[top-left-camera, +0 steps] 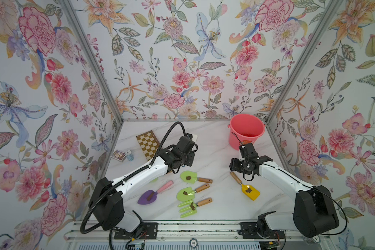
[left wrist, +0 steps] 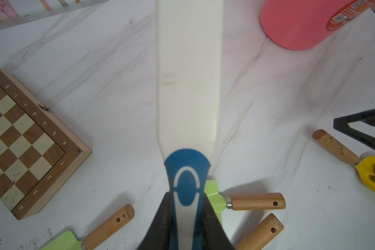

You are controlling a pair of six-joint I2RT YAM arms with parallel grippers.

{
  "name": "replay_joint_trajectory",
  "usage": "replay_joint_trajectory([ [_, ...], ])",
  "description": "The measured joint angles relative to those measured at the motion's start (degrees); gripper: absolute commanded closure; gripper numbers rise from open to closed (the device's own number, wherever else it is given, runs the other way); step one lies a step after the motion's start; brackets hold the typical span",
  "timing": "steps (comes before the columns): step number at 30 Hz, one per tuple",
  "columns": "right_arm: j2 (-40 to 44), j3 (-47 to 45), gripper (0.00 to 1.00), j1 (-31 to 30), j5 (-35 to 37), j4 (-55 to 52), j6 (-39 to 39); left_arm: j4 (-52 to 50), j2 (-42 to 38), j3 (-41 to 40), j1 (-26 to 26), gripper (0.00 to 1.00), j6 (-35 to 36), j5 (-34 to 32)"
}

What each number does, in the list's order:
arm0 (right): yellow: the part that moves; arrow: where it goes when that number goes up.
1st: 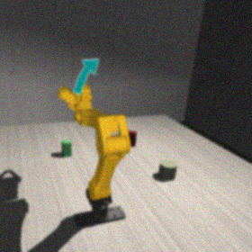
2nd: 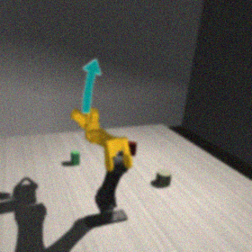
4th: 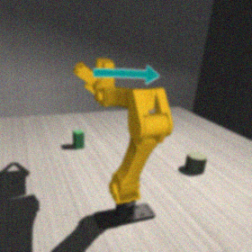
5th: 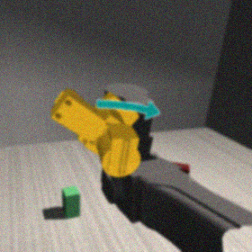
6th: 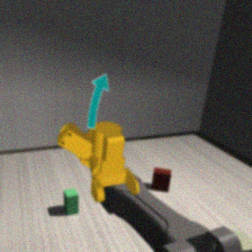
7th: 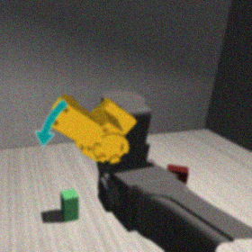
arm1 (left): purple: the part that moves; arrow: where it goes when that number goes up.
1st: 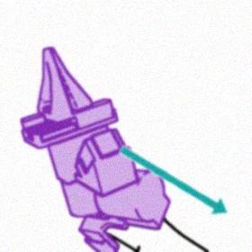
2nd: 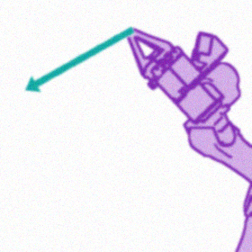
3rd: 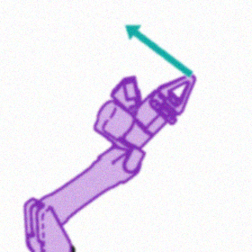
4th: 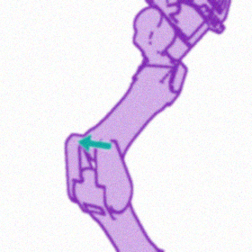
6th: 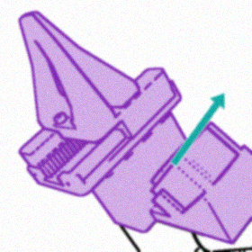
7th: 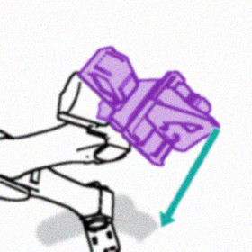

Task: Brush the soil off the hand trowel and place it into the bucket
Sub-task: Pick up the hand trowel from the center of the board.

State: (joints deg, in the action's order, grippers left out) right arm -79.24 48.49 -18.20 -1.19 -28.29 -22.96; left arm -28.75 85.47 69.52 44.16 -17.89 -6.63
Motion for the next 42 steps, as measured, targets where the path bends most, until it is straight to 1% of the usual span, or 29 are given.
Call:
replay_joint_trajectory([
  [7, -4.9, 0.8, 0.33, -0.5, -0.5, -2.0, 8.6, 1.6, -0.1, 0.0, 0.0, 0.97, -2.0, -0.2],
  [15, -10.6, 2.8, 0.40, -2.5, 0.3, -2.6, 14.4, 1.9, -0.4, -0.3, 0.9, 0.96, -4.5, -2.4],
  [21, -13.6, 3.3, 0.45, -3.9, 3.4, -3.8, 16.6, 1.9, -0.4, -0.3, 2.5, 0.95, -6.3, -3.8],
  [25, -13.7, 3.3, 0.48, -3.8, 5.1, -4.0, 17.3, 2.1, -0.3, -0.3, 3.8, 0.95, -7.1, -4.8],
  [35, -13.7, 3.3, 0.56, -3.8, 5.8, -3.5, 19.8, 3.1, 1.3, -0.3, 4.8, 0.94, -9.3, -5.9],
  [40, -14.5, 3.7, 0.63, -4.5, 6.2, -3.1, 20.8, 3.1, 1.3, -0.3, 5.4, 0.94, -10.3, -6.0],
  [42, -15.0, 4.1, 0.67, -5.4, 6.6, -2.9, 21.2, 3.1, 1.3, -0.3, 5.4, 0.94, -10.7, -6.1],
])
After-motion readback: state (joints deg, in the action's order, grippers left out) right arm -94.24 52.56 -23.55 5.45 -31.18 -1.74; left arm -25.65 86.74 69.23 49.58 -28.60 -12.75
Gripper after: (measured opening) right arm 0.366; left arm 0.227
